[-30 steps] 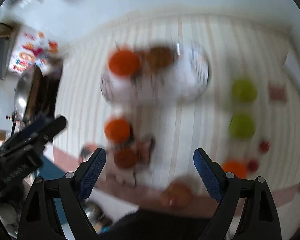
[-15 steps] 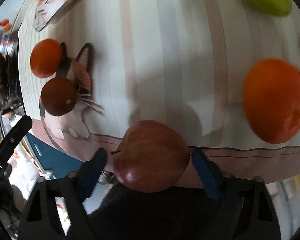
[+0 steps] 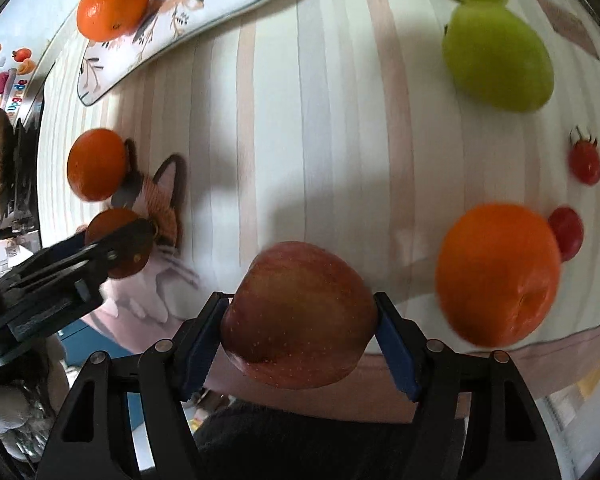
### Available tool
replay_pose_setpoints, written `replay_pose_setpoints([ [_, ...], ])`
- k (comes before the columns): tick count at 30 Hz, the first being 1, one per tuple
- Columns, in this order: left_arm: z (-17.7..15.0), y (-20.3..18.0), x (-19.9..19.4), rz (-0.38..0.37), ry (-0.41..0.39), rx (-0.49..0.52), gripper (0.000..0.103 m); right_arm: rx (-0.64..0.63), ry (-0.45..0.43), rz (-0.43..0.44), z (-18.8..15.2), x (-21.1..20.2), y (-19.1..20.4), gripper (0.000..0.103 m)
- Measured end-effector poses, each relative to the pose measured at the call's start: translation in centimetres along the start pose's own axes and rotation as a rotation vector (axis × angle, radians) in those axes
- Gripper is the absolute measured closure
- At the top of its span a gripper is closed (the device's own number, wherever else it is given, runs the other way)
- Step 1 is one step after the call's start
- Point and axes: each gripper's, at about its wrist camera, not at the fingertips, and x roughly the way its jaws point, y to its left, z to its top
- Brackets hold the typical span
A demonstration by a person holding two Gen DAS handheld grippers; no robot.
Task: Organize fruits
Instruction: 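Grasp the dark brown fruit with the left tool while the right tool grasps another red apple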
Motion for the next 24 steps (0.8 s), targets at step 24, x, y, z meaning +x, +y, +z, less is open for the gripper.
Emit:
replay_pose_setpoints([
  [24,1.0,-0.3,-10.4,-0.150,-0.159,-0.044,0.050,0.042,-0.195,0.134,6.3,-8.1,1.1,0.029],
])
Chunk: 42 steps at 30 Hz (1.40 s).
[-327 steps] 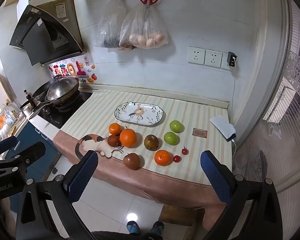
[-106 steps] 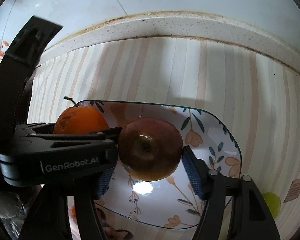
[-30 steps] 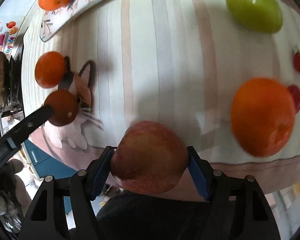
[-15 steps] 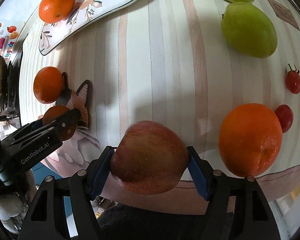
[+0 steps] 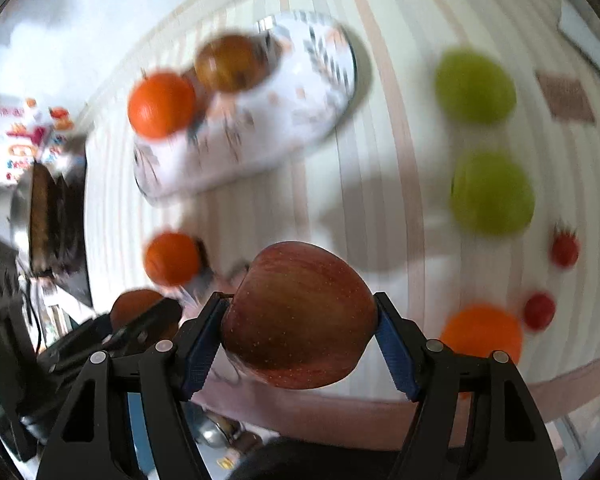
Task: Organize fruits
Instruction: 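Carry both fruits to the plate and open both tools to release them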
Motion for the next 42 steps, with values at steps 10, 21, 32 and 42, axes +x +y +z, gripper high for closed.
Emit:
replay_pose_setpoints([
  [10,10.2,3.0,1.2,0.118,-0.015,0.026,0.050,-0.106,-0.087,-0.120,11.0,0.8,3.5,0.029],
  [21,12.7,5.6,6.5,0.069,0.125,-0.045,0.050,-0.123,0.011,-0.099,11.4,5.8,5.1,0.028],
  [32,12.0,6.8,7.2,0.063,0.156,-0.084,0.048,-0.125,0.061,-0.051,10.7,7.6,5.3,0.022],
  [42,11.5,6.2,3.3,0.055,0.065,-0.097,0.033,-0.186,0.011,-0.134,9.8,3.6,5.4,0.010],
])
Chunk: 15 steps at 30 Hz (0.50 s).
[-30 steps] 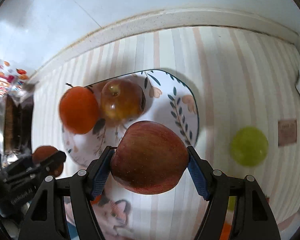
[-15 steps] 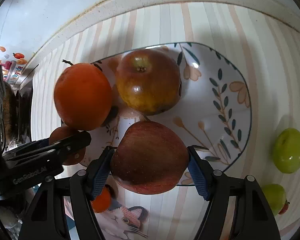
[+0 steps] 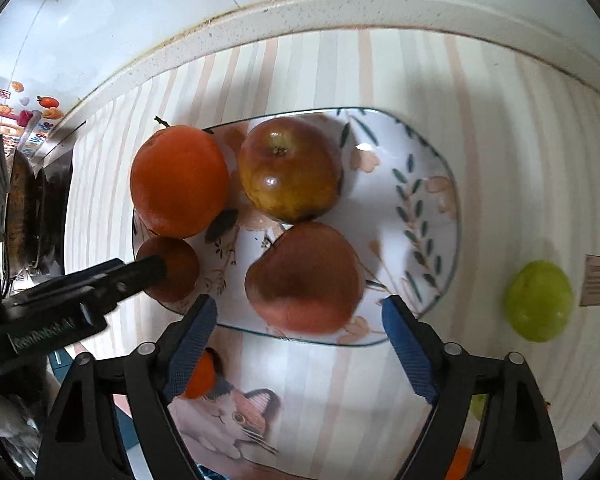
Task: Organize fruits
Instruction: 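Carry both fruits to the plate and open both tools to release them, then lift both tools away from the plate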
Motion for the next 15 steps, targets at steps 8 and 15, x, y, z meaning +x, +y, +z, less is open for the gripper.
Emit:
replay_pose_setpoints([
  [8,-2.3,-0.7,-3.7,0.102,-0.123,0.043,0.033,-0.028,-0.093,-0.097,-2.0,-3.2,0.1,0.010],
  [15,-5.8,-2.3,-6.6,0.136,-0.231,0.065,0.033,-0.040,-0.182,-0.142,-5.1,-6.7,0.4,0.010],
])
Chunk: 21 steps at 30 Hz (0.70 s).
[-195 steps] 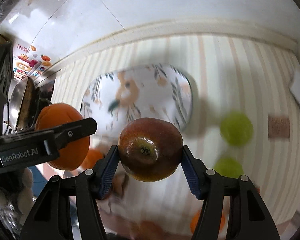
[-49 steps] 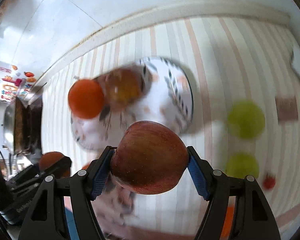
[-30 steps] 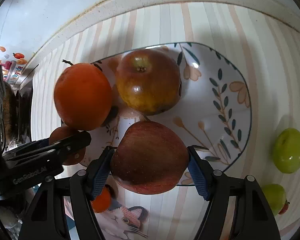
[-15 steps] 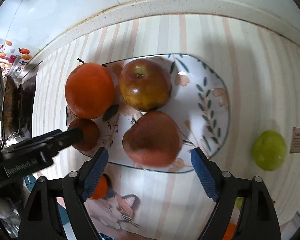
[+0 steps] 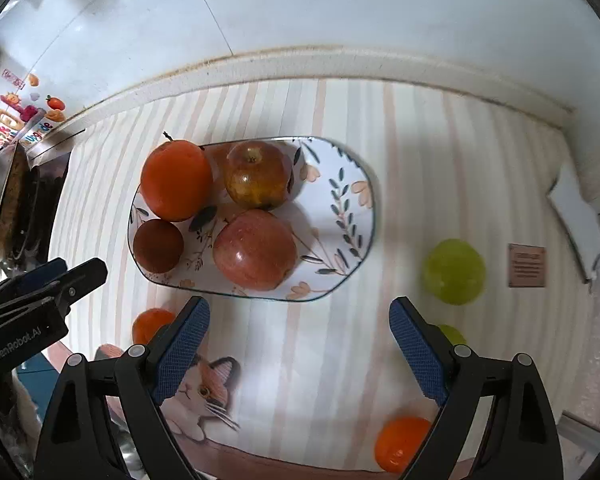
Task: Organize fruits
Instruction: 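Lift both tools away from the plate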
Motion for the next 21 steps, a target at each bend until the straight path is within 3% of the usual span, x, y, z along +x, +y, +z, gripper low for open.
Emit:
replay_pose_setpoints([
  [21,-6.1,-1.8,-11.2,-0.045,-0.199,0.042,0.033,-0.080,-0.235,0.058,-6.2,-13.7,1.3,0.010],
])
